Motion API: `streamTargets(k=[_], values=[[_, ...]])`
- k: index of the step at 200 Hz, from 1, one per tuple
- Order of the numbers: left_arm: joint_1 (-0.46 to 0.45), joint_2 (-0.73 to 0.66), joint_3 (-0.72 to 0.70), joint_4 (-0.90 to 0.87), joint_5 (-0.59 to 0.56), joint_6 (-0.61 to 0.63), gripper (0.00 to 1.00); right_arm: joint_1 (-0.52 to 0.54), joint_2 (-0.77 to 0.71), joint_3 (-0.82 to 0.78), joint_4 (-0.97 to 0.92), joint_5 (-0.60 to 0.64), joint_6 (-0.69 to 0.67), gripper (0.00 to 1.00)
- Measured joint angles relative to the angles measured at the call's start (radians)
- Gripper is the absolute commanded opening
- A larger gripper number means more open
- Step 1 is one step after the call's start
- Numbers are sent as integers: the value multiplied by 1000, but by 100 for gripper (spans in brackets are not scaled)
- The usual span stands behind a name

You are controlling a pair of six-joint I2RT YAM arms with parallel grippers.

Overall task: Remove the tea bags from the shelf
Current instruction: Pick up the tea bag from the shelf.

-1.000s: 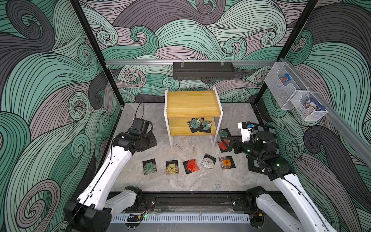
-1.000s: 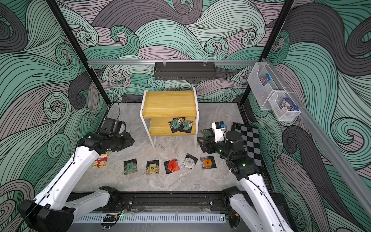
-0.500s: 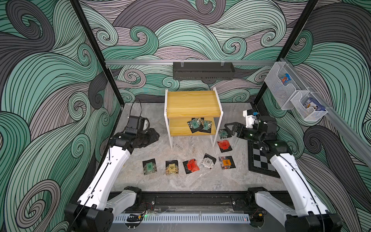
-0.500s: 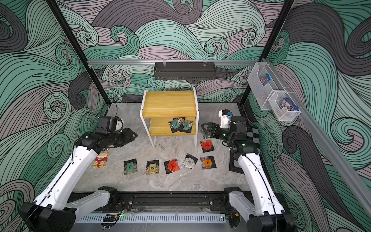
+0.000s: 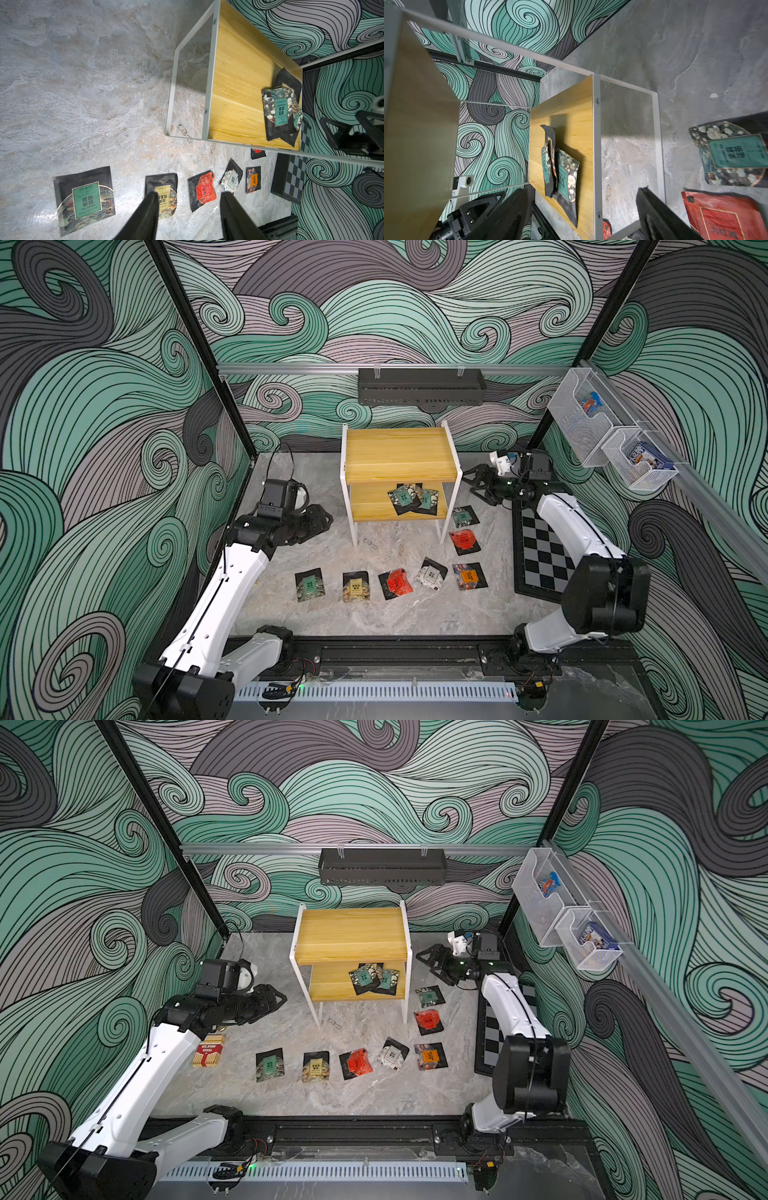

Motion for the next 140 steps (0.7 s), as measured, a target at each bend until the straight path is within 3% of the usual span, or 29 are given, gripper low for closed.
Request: streamTargets(k=[49, 140], values=[[0, 0, 0, 8, 18, 0, 52, 74, 137, 117, -84, -61, -90, 85], [2, 23, -16, 27, 29, -1, 52, 139, 193, 141, -190, -73, -224, 85]])
